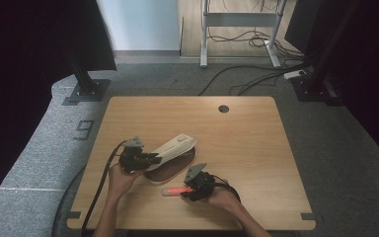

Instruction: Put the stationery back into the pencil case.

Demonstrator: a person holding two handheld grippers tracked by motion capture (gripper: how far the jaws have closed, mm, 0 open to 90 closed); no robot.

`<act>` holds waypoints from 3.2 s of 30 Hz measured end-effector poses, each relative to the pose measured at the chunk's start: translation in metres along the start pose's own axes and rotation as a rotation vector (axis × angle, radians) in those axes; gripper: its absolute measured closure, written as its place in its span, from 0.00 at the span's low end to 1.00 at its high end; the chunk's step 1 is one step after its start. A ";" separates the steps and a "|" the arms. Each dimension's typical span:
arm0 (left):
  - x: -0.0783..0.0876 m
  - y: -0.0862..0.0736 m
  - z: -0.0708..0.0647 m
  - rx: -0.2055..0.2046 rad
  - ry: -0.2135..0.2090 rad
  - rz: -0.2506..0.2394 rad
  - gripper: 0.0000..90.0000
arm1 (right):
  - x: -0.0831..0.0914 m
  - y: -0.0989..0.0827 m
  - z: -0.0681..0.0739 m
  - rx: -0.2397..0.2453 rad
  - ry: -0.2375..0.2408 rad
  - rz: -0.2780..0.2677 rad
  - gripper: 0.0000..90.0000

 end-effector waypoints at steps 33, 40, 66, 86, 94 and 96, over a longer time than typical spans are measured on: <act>0.000 0.001 0.001 0.003 0.001 -0.006 0.83 | 0.028 0.015 -0.001 -0.030 0.005 -0.068 0.73; 0.001 0.001 0.001 0.006 0.005 -0.009 0.83 | 0.029 0.020 -0.011 -0.049 -0.022 -0.081 0.73; 0.001 0.001 0.001 0.006 0.002 -0.009 0.83 | 0.007 0.046 -0.043 -0.065 -0.074 -0.080 0.73; 0.001 0.001 0.000 0.002 -0.002 -0.003 0.83 | -0.027 0.069 -0.043 -0.030 -0.072 -0.060 0.73; 0.001 0.001 0.000 0.000 -0.001 -0.001 0.83 | -0.041 0.074 -0.046 -0.036 -0.076 -0.052 0.72; 0.001 0.001 0.000 0.001 -0.002 -0.002 0.83 | -0.041 0.074 -0.046 -0.044 -0.067 -0.055 0.68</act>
Point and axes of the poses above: each handheld gripper's, and its own axes: x roughly backward along the jaws, y roughly out of its top, z roughly to its left, the point moved 10 cm from there along -x, roughly forward along the jaws, and after that the axes turned 9 degrees about -x, right-handed, at the moved point
